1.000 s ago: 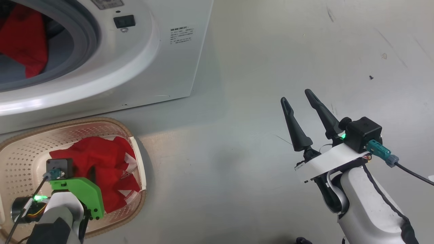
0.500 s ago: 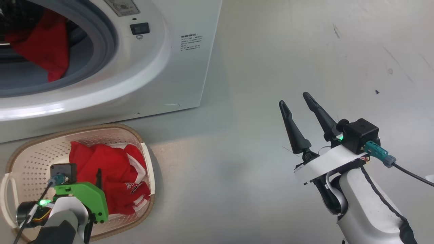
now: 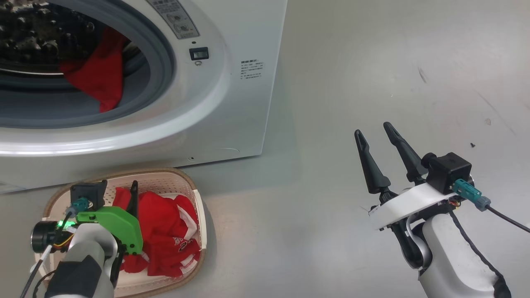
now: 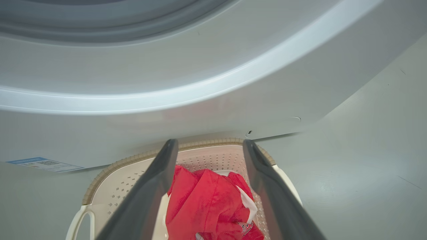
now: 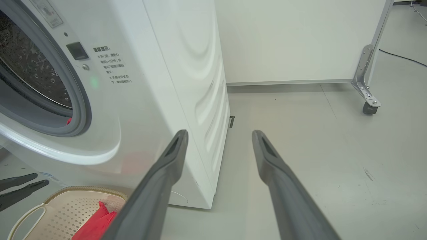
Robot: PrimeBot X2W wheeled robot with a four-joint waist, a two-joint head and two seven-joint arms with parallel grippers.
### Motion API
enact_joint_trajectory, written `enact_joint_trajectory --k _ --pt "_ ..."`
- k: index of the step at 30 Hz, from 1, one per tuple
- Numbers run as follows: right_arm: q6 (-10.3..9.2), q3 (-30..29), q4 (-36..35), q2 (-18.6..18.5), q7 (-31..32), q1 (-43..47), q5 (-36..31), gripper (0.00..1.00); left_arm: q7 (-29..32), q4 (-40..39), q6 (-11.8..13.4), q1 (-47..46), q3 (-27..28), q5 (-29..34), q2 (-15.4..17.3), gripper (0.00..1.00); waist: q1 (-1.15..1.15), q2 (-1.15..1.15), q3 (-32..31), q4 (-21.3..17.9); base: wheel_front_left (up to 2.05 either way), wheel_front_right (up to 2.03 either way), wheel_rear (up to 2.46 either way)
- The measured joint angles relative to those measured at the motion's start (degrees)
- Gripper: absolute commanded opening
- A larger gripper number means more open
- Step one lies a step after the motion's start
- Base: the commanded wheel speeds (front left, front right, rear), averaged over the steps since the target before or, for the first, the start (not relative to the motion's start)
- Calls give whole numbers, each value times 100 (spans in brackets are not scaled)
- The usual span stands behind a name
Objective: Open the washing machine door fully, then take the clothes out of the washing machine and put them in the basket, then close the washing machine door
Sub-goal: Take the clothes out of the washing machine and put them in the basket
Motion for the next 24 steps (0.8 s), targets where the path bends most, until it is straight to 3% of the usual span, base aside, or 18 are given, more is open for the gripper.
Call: enact_joint_trajectory --k 10,24 --pt "0 -79 101 -2 0 271 7 100 -51 -472 -125 42 -122 87 -90 100 0 0 -558 292 0 0 0" --pt "0 -40 83 71 0 682 103 100 -51 -1894 -191 797 121 48 -115 100 0 0 -1284 611 0 0 0"
